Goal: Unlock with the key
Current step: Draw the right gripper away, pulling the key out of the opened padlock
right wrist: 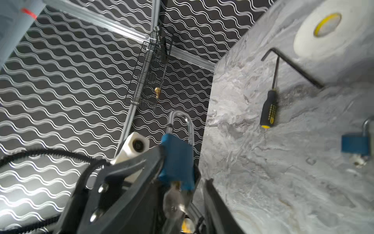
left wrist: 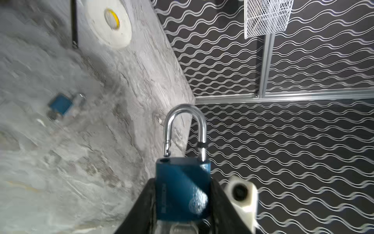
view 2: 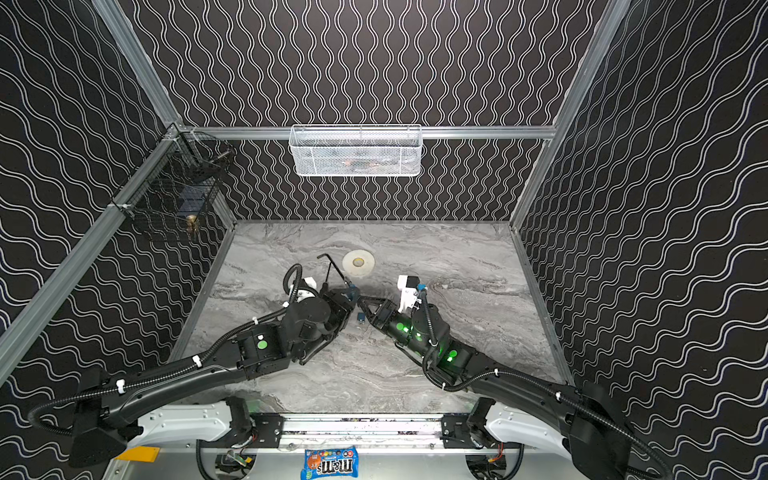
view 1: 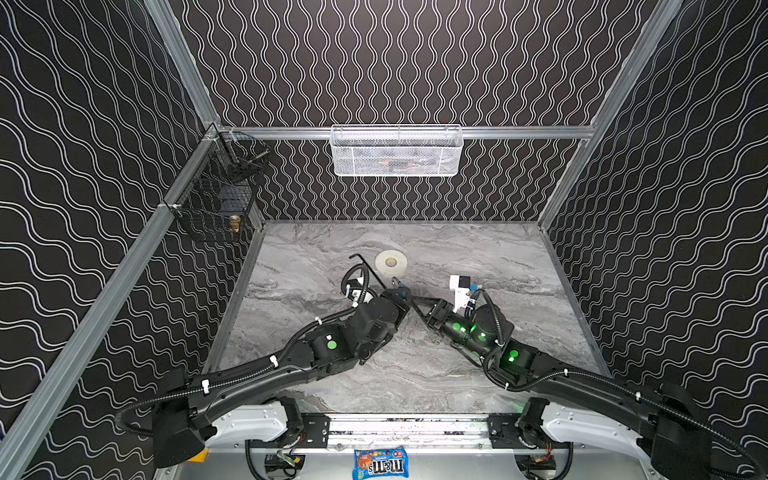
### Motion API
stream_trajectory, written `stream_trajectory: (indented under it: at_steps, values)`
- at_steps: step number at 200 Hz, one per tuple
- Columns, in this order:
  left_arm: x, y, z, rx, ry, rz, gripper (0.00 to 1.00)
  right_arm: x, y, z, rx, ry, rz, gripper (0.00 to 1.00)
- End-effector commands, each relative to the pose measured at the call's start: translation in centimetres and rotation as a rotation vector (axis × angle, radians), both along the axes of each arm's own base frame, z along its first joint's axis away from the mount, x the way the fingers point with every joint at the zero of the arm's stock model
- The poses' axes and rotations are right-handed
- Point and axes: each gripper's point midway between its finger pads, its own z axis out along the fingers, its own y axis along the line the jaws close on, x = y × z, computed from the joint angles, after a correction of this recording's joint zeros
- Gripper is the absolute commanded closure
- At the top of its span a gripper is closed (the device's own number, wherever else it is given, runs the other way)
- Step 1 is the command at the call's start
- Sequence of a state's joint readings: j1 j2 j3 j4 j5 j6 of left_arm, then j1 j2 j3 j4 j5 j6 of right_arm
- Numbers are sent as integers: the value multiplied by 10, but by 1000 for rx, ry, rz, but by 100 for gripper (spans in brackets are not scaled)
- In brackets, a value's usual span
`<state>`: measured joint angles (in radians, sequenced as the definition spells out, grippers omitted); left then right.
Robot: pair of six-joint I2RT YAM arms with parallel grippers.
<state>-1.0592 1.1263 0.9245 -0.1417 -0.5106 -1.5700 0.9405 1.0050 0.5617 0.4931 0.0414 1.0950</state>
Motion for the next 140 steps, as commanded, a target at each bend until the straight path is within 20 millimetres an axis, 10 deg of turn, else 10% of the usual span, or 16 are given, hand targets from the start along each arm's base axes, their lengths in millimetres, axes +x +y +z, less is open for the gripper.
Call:
stream_trajectory:
  at_steps: [1, 72, 140]
  values:
    - [3, 24, -10, 220, -46, -40, 100, -4, -7, 8, -92, -101, -1, 52]
    - [-6, 50, -21, 875, -432, -355, 100, 11, -17, -24, -490, 74, 301, 28]
    - [-26, 28, -30, 925, -874, -477, 100, 42, 4, -49, -649, 148, 423, 22]
